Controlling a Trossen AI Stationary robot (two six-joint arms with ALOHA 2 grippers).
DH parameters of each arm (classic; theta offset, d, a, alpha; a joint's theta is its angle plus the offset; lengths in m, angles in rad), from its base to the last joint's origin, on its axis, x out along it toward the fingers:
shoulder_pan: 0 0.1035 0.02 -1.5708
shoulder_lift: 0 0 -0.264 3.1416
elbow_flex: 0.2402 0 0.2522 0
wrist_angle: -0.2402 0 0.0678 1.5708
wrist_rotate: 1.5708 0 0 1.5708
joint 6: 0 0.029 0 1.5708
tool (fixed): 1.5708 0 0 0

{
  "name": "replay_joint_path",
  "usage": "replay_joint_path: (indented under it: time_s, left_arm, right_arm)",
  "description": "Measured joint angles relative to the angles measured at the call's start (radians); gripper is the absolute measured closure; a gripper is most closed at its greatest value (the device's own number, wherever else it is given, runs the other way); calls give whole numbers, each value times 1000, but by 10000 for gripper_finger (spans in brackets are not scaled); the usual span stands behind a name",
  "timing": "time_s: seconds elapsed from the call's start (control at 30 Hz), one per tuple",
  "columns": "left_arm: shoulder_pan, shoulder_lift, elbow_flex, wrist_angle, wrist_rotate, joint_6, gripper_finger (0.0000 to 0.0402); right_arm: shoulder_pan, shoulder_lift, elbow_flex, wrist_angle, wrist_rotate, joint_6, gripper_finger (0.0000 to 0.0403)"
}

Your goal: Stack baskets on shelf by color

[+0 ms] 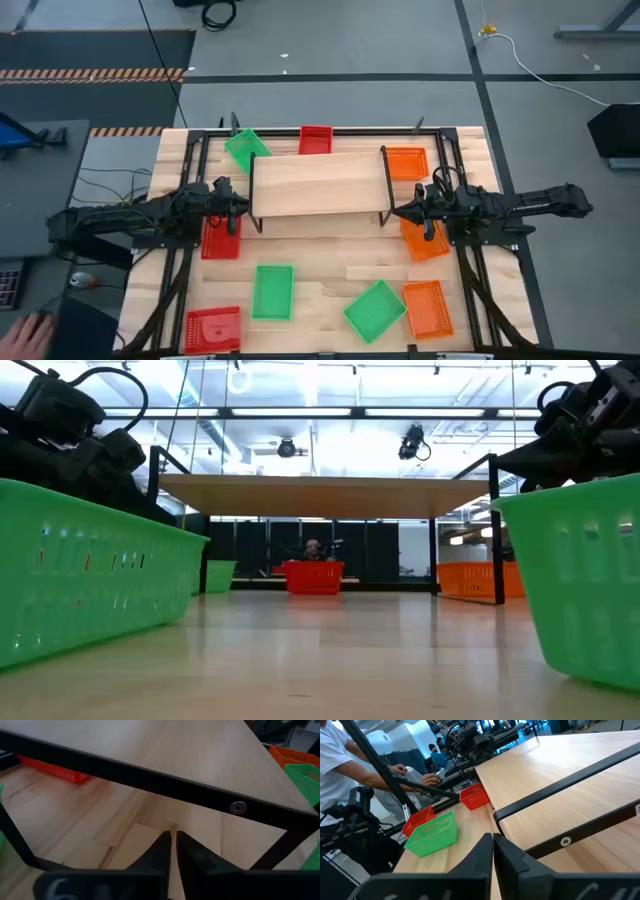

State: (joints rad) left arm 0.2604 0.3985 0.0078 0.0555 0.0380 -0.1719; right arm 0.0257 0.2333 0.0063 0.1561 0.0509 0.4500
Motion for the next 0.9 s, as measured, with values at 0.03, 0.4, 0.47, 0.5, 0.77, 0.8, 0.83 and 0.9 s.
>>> replay_joint_path:
  time_s: [0.03,0.4,0.47,0.5,0.77,0.8,0.83,0.9]
  left_arm:
    - [0,0,0,0,0,0,370]
    - [0,0,0,0,0,0,365]
    - [0,0,0,0,0,0,366]
    - [0,0,0,0,0,0,368]
    - [0,0,0,0,0,0,370]
    - [0,0,0,0,0,0,369]
    - [0,0,0,0,0,0,367]
    - [0,0,0,0,0,0,365]
  right_arm:
    - [0,0,0,0,0,0,383]
    - [0,0,0,0,0,0,383]
    - [0,0,0,0,0,0,383]
    - [0,0,0,0,0,0,383]
    - [0,0,0,0,0,0,383]
    - [0,0,0,0,0,0,383]
    - [0,0,0,0,0,0,383]
    - [0,0,0,0,0,0,383]
